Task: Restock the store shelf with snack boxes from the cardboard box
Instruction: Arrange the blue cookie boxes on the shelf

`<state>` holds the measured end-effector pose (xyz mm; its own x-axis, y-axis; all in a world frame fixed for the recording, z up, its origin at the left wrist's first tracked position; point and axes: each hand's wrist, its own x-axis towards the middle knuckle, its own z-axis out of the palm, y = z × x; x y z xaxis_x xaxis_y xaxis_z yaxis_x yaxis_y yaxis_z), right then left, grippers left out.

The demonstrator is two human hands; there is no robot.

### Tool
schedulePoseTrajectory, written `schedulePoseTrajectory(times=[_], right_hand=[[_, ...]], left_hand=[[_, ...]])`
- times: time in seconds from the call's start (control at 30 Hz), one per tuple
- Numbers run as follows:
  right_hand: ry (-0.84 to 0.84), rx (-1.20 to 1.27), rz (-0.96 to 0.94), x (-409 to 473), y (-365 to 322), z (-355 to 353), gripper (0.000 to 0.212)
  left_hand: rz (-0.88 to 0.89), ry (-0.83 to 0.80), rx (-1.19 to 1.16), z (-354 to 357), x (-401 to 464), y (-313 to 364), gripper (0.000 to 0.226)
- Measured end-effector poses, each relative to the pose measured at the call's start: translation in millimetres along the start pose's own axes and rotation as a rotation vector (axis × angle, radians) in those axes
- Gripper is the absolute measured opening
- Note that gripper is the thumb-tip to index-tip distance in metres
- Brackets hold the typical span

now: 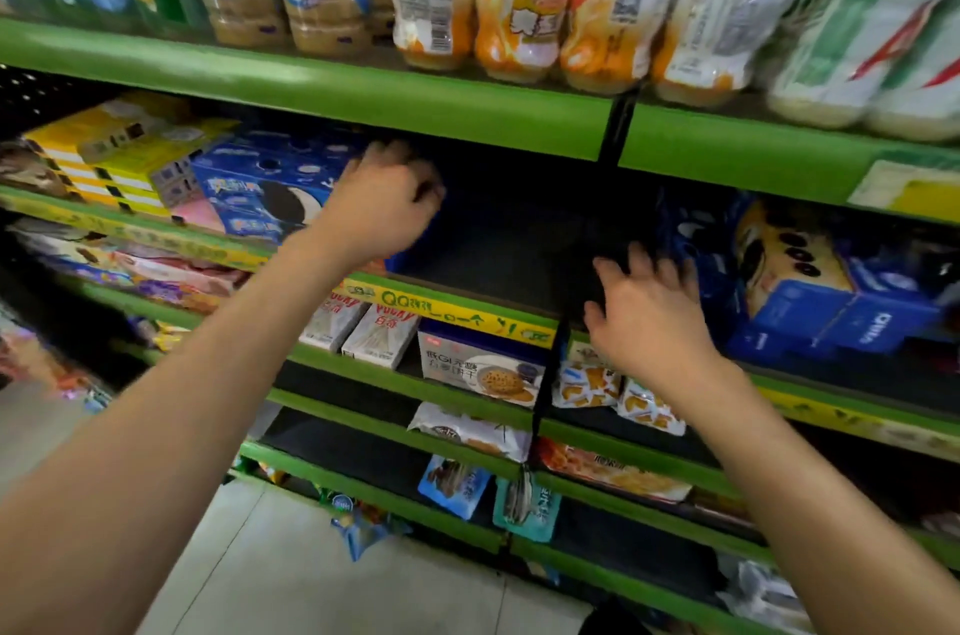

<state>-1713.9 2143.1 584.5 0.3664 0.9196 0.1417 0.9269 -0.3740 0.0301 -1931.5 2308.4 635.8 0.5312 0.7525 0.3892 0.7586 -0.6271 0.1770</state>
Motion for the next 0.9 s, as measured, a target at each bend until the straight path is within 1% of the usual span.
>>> schedulePoseTrajectory(times=[0.1,0.2,0.3,0.37,0.47,0.57,0.63,0.7,0.77,0.8,0.83,0.9], right_hand=[[-0.060,-0.104,0.122,3,14,5,0.064],[-0.066,-0.143,0.149,12,16,5,0.058],[0.017,-0.022,0.138,14,16,4,0.046],[0.074,0.096,0.114,15,14,3,0.041],[0.140,0.240,0.016,17,10,5,0.040],[0.162,0.415,-0.139,18,14,7,0.048],[0.126,0.593,-0.165,17,22,9,0.058],[0.082,0.651,-0.090,18,28,13,0.072],[0.022,0.590,0.060,22,32,17,0.087],[-0.010,0.558,0.117,25,32,18,0.090],[-0.043,0.552,0.145,28,33,19,0.087],[-0.095,0.648,0.150,32,35,19,0.075]], left_hand=[[0.135,0.041,-0.063,25,-16,37,0.022],[0.202,0.035,-0.108,47,-20,62,0.021],[0.189,-0.016,-0.210,62,-23,74,0.020],[0.166,-0.092,-0.254,71,-24,78,0.021],[0.066,-0.196,-0.395,81,-25,83,0.023],[-0.066,-0.194,-0.543,87,-25,80,0.032],[-0.148,-0.169,-0.601,87,-24,73,0.041],[-0.222,-0.156,-0.651,85,-22,64,0.048],[-0.271,-0.148,-0.677,85,-19,56,0.051],[-0.292,-0.137,-0.683,85,-16,52,0.051],[-0.321,-0.125,-0.693,86,-14,49,0.052],[-0.406,-0.101,-0.728,87,-8,43,0.055]])
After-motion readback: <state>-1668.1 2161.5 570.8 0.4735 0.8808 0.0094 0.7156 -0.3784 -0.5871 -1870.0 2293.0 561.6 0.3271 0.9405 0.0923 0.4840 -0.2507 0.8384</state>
